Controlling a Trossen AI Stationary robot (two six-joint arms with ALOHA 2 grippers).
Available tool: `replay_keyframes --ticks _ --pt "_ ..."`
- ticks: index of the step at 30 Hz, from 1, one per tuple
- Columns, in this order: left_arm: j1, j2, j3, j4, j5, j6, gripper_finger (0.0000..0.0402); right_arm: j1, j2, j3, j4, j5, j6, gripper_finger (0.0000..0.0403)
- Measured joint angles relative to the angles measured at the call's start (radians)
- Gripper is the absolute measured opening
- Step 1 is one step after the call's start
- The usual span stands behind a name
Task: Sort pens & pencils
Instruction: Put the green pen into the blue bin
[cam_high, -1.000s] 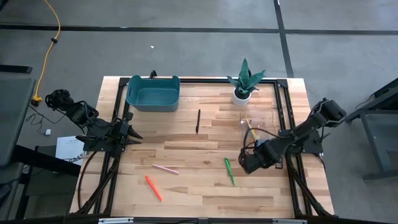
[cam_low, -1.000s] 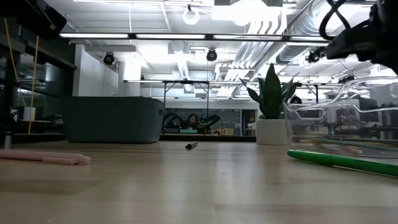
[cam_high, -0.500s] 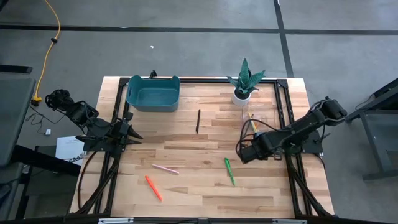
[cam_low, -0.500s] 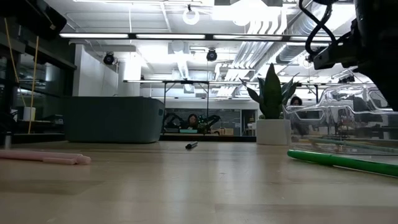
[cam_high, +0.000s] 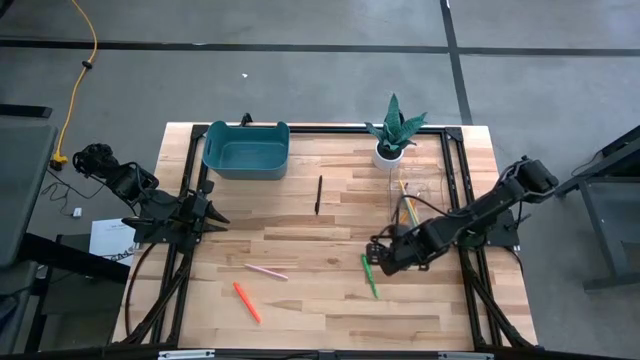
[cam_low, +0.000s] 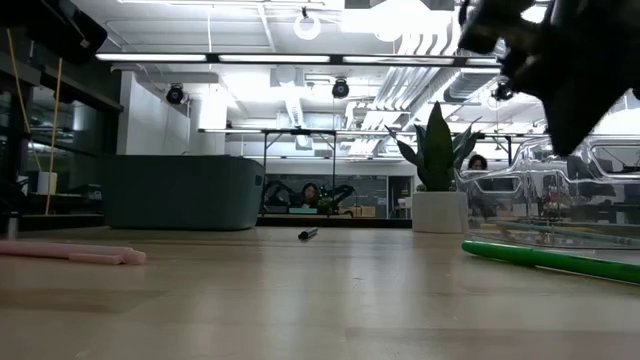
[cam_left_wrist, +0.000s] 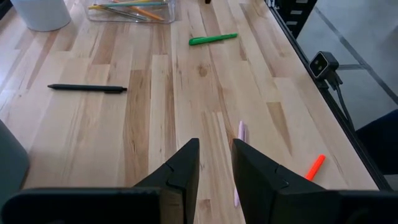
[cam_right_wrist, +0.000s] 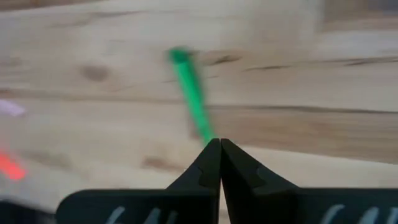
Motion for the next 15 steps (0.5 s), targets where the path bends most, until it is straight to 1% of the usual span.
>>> replay_keyframes --ticks 2,5,9,12,15 --pt "0.0 0.0 0.0 0.0 0.0 0.0 0.0083 0.012 0.0 0.0 0.037 0.029 0.005 0.0002" --pt "0.0 0.0 0.0 0.0 0.0 0.001 0.0083 0.022 0.0 0.0 0.051 0.041 0.02 0.0015" --pt "0.0 0.0 0.0 0.0 0.0 0.001 0.0083 0.023 0.01 0.0 0.113 0.049 0.001 0.0052" --pt "0.0 0.0 0.0 0.001 0.0 0.002 0.0083 0.022 0.032 0.011 0.186 0.089 -0.045 0.0077" --pt "0.0 0.0 0.0 0.016 0.0 0.001 0.0083 0.015 0.076 0.06 0.155 0.101 -0.071 0.0086"
